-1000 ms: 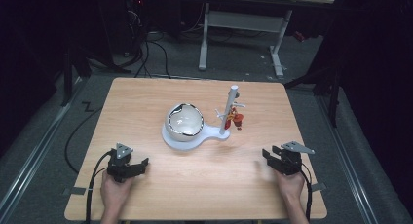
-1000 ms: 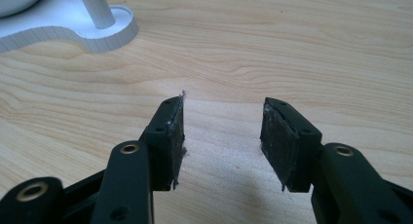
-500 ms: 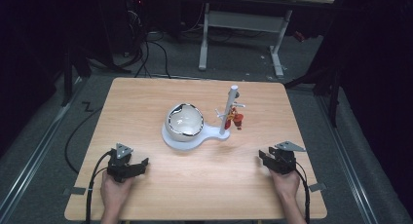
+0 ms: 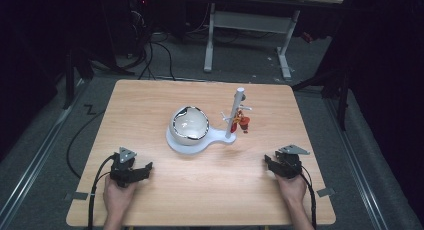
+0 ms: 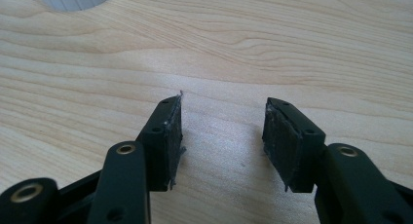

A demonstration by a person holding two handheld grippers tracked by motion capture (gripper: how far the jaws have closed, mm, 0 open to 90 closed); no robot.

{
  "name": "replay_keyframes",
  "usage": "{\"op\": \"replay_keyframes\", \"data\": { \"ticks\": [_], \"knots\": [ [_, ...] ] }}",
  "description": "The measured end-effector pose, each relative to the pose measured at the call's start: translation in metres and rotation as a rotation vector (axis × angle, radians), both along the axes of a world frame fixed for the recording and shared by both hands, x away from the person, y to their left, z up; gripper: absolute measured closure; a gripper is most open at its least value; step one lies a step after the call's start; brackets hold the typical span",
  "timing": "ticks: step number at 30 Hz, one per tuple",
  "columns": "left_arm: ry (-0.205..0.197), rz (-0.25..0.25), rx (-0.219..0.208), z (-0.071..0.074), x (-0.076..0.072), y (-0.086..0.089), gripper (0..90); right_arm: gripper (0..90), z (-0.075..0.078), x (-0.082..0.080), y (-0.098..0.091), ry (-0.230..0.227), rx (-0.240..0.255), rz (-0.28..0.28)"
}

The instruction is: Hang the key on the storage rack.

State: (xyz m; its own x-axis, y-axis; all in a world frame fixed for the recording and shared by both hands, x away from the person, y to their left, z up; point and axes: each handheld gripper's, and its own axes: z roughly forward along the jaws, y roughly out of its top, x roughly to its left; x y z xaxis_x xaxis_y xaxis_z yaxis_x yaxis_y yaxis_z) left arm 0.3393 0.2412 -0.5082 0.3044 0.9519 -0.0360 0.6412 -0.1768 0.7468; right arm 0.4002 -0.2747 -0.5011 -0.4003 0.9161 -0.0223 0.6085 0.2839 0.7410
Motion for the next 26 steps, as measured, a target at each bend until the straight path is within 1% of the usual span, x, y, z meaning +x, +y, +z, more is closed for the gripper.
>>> {"op": "replay_keyframes", "data": {
  "ticks": [3, 6, 11, 20, 26],
  "knots": [
    [0.0, 0.0, 0.001, 0.0, 0.0, -0.0001, 22.6, 47.4, -0.0001, 0.0003, -0.0003, 0.001, 0.0, -0.002],
    [-0.001, 0.001, 0.002, -0.0001, 0.0, -0.0003, 22.7, 43.8, -0.0002, 0.0005, -0.0003, 0.003, -0.001, -0.011],
    [-0.001, 0.001, 0.002, -0.0001, 0.0, -0.0003, 22.7, 42.0, -0.0003, 0.0005, -0.0007, 0.005, -0.002, -0.018],
    [0.0, 0.0, 0.001, 0.0, 0.0, 0.0, 22.7, 41.8, -0.0003, 0.0006, -0.0008, 0.006, 0.0, -0.02],
    [-0.002, 0.001, -0.007, -0.0001, 0.0, 0.0004, 22.7, 41.9, -0.0003, 0.0006, -0.0008, 0.006, 0.0, -0.021]
  ]
}}
